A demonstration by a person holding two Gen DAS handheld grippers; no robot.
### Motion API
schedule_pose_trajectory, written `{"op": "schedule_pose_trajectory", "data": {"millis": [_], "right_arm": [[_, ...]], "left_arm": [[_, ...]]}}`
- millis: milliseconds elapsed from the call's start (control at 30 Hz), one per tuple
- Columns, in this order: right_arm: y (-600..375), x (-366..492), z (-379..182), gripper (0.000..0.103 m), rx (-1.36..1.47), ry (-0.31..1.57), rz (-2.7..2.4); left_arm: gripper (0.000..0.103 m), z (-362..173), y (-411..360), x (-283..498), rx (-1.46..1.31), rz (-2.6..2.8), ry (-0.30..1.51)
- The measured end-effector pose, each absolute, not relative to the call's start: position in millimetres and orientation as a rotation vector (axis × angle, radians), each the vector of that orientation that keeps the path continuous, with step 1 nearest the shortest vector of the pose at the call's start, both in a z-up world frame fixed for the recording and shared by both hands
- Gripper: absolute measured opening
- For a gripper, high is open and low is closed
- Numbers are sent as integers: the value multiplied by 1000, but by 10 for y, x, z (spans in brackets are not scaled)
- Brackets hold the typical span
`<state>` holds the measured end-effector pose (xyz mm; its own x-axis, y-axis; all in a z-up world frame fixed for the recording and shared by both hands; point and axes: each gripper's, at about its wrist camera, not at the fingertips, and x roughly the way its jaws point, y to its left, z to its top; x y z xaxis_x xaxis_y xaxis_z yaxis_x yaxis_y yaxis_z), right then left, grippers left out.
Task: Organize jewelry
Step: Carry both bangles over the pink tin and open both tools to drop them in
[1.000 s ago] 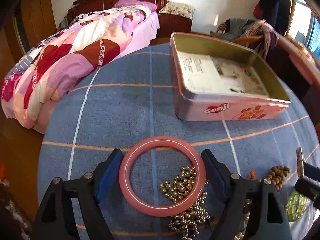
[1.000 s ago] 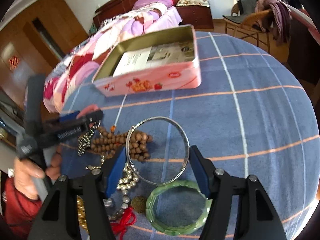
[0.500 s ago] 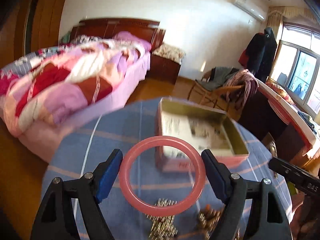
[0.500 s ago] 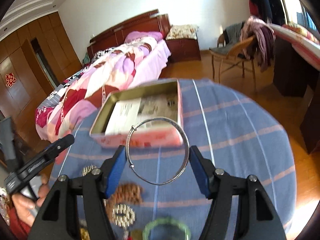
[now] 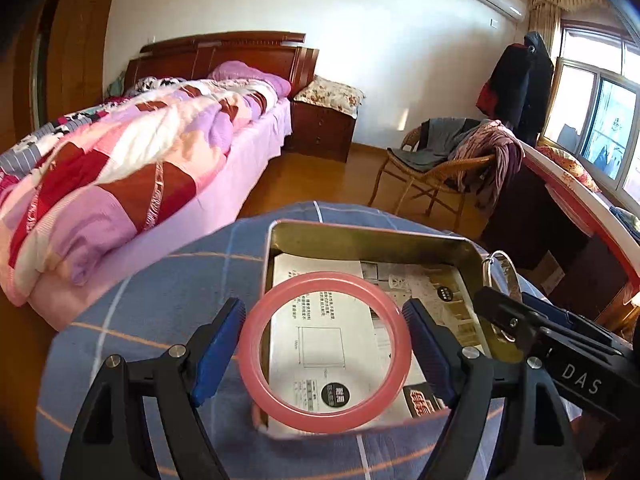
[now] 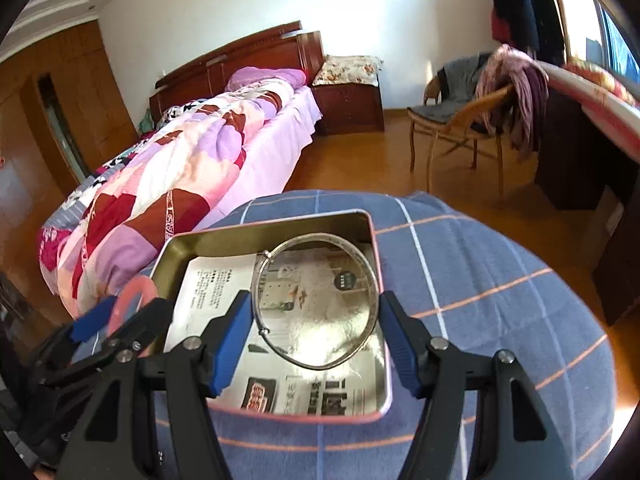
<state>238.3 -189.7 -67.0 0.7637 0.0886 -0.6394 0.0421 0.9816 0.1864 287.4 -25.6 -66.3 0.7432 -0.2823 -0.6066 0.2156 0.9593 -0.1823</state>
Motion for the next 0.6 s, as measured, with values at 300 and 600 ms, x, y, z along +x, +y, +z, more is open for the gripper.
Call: {"op": "schedule_pose_trajectory", "data": {"millis": [300, 600], "right_arm": [[-1923, 2410, -691, 67, 179, 670, 36], [-2027, 2384, -652, 78, 279, 632, 121]], "left_arm": [[81, -702, -364, 2902, 1, -240, 624], [82, -740, -286, 2952, -113, -299, 655]]}}
